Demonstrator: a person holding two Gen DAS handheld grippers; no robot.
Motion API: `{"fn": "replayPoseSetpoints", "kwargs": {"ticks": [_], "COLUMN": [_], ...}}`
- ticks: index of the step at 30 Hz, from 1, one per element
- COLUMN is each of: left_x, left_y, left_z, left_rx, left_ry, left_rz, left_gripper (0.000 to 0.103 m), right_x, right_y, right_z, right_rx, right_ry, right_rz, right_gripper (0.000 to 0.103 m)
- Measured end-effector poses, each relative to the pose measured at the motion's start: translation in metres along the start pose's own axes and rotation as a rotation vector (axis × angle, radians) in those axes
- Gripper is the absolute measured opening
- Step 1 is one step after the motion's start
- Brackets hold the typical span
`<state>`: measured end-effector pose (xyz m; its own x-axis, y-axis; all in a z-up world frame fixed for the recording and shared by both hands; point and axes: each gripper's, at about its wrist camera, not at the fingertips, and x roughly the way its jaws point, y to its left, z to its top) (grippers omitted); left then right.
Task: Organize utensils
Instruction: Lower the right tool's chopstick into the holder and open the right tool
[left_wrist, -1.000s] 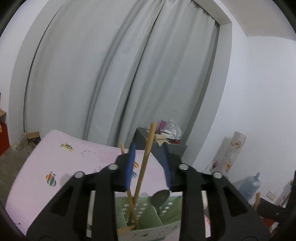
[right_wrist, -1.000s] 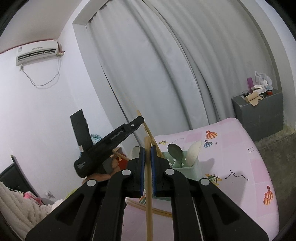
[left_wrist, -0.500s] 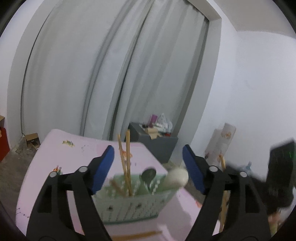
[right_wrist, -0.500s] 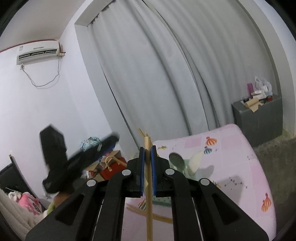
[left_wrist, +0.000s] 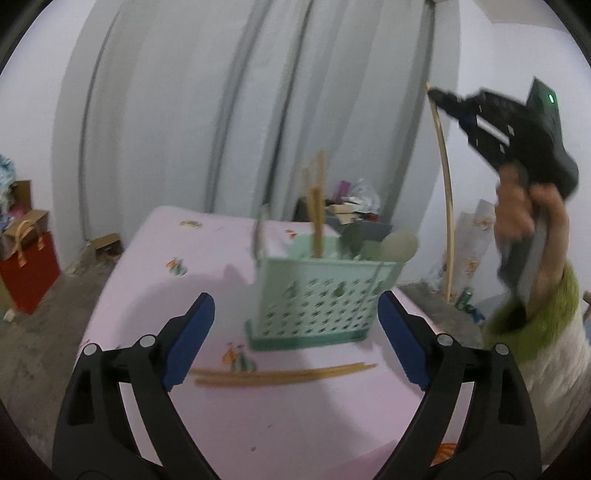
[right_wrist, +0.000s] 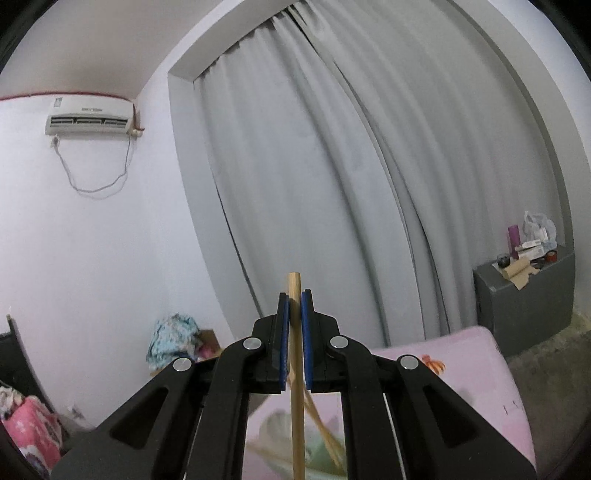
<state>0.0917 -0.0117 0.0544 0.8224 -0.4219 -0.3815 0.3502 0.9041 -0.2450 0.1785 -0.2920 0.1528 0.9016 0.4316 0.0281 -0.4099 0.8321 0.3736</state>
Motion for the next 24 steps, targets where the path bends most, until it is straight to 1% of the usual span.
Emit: {"fn": "replayPoseSetpoints", "kwargs": {"ticks": [3,7,10,13,15,19,24], "left_x": [-0.003,-0.007,-0.007,-0.005,-0.004,-0.006,-0.004], "left_y": [0.009,0.02,0.025,0.029,0.03,0.034,0.039], "left_z": [-0.005,-0.005,-0.006,-0.008,-0.01,-0.014,-0.015], "left_rx": [-0.026,-0.053,-0.054,-0.053,-0.049,-0.043,-0.054], "left_ry": [0.007,-0.005,-0.011,-0.01,-0.009,-0.003,0.003], "left_rz": [0.024,0.041,0.052,0.064,0.073,0.083,0.087], "left_gripper": [0.087,0.088,0.089,0.089,0.089,0.089,0.089], "right_x": [0.02,0.052,0.073,0.088,0.099,0.112,0.124], "right_y": [0.002,0.002,-0.004,-0.013,-0.017,-0.026,-0.032], "right_z": [0.009,0.011,0.007,0.002,-0.004,-0.017,-0.035], "right_rx": [-0.003,-0.03,-0.039,-0.024,-0.03,-0.047,-0.081], "right_ry": [-0.019,-0.035,-0.036,-0.035,-0.034,-0.018,0.028], "right_rz": [-0.018,-0.085,-0.144,-0.195,-0.242,-0.303,-0.345], "right_gripper": [0.007,0.007,0.007,0.007,0.007,0.007,0.007]}}
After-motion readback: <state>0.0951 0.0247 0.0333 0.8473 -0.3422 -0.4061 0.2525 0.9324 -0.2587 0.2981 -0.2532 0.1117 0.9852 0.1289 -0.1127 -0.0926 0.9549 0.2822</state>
